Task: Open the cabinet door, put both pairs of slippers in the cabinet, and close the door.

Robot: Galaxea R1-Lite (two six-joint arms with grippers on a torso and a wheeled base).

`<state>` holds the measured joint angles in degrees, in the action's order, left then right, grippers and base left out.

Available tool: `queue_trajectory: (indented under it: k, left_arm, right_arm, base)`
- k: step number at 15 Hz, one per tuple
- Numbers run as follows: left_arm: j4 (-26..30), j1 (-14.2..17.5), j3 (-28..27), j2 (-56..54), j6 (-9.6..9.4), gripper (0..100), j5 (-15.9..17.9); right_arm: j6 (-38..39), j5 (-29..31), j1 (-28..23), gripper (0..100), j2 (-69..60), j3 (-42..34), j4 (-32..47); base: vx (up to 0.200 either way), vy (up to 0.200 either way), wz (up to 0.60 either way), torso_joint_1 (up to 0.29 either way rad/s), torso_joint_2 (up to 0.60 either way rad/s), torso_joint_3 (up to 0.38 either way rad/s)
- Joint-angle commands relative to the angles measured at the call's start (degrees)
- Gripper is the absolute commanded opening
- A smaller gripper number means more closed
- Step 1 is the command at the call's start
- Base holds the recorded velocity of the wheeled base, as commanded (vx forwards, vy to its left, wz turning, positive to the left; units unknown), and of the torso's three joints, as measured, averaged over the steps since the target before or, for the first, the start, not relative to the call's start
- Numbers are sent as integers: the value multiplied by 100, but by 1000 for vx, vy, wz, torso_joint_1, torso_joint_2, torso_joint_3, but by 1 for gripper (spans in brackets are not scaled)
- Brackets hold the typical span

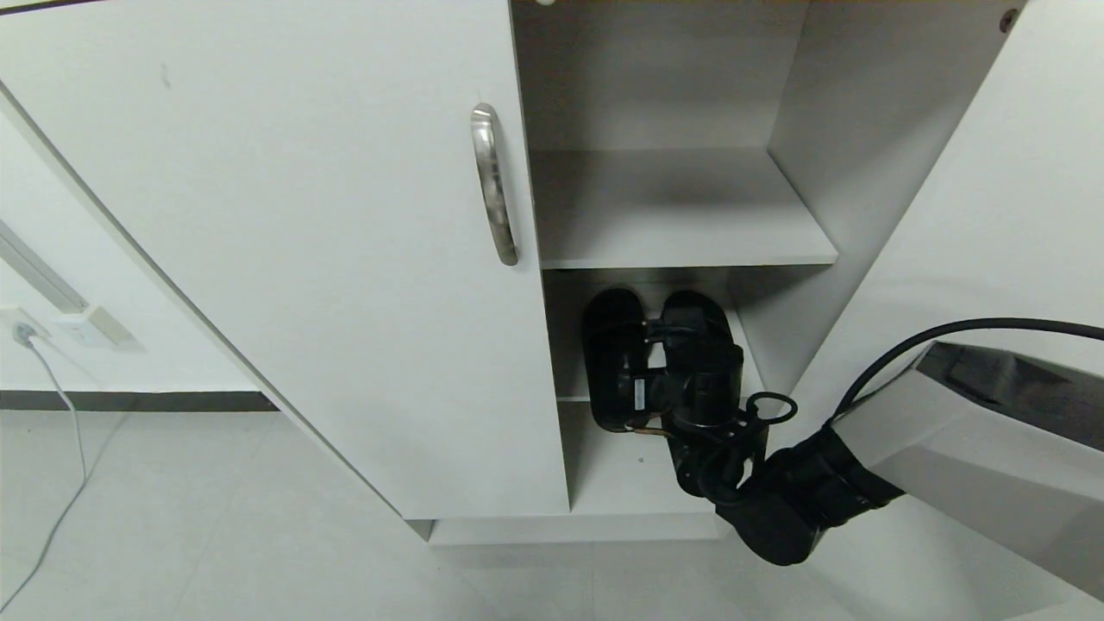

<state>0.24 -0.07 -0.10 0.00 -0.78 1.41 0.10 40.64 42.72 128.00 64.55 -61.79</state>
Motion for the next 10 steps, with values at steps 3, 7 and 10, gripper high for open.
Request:
queue_trajectory:
  k: [3, 7, 10]
  left_arm:
    - [2, -1, 1, 9, -1, 0, -1]
    - [2, -1, 1, 9, -1, 0, -1]
    - [2, -1, 1, 9, -1, 0, -1]
  right_arm:
    - [-1, 5, 132, 100, -249, -303, -254]
    - [-1, 5, 184, 100, -284, -382, -272]
    - [-10, 5, 237, 100, -311, -452, -272]
  base:
    - [0, 0, 0, 0, 0, 0]
    - [-200, 0, 0, 2, 2, 0]
    - [-200, 0, 0, -2, 2, 4]
